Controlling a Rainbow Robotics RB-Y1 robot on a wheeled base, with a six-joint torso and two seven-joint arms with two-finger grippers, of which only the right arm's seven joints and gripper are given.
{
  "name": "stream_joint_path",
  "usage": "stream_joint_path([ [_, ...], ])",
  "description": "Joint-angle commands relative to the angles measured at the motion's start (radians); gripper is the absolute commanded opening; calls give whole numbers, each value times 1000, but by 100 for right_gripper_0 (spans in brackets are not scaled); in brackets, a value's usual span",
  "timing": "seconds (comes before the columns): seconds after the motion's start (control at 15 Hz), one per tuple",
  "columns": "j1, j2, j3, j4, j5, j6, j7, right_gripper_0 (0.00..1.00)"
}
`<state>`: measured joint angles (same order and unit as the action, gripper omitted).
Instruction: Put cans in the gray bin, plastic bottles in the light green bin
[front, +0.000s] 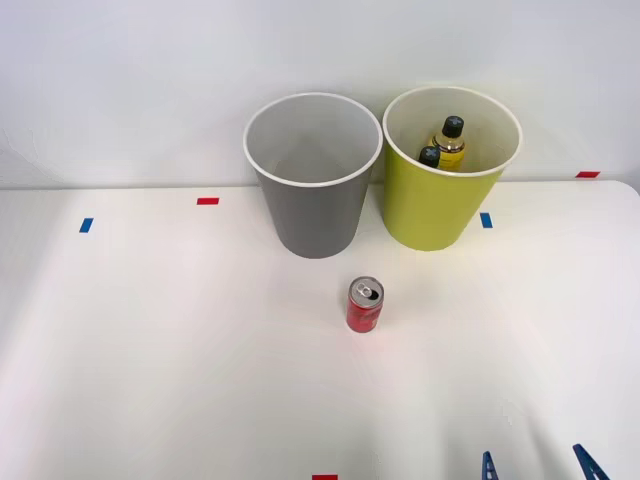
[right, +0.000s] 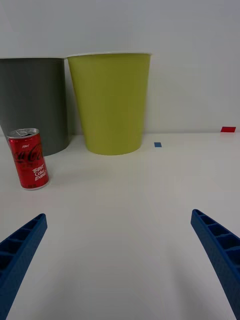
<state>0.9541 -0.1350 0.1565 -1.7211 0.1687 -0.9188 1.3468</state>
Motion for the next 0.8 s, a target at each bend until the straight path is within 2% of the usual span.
stream_joint_path([
  [0.07, 0, 0, 0, 0, 0, 0, 0, 100],
  [0.8, 0, 0, 0, 0, 0, 0, 0, 100],
])
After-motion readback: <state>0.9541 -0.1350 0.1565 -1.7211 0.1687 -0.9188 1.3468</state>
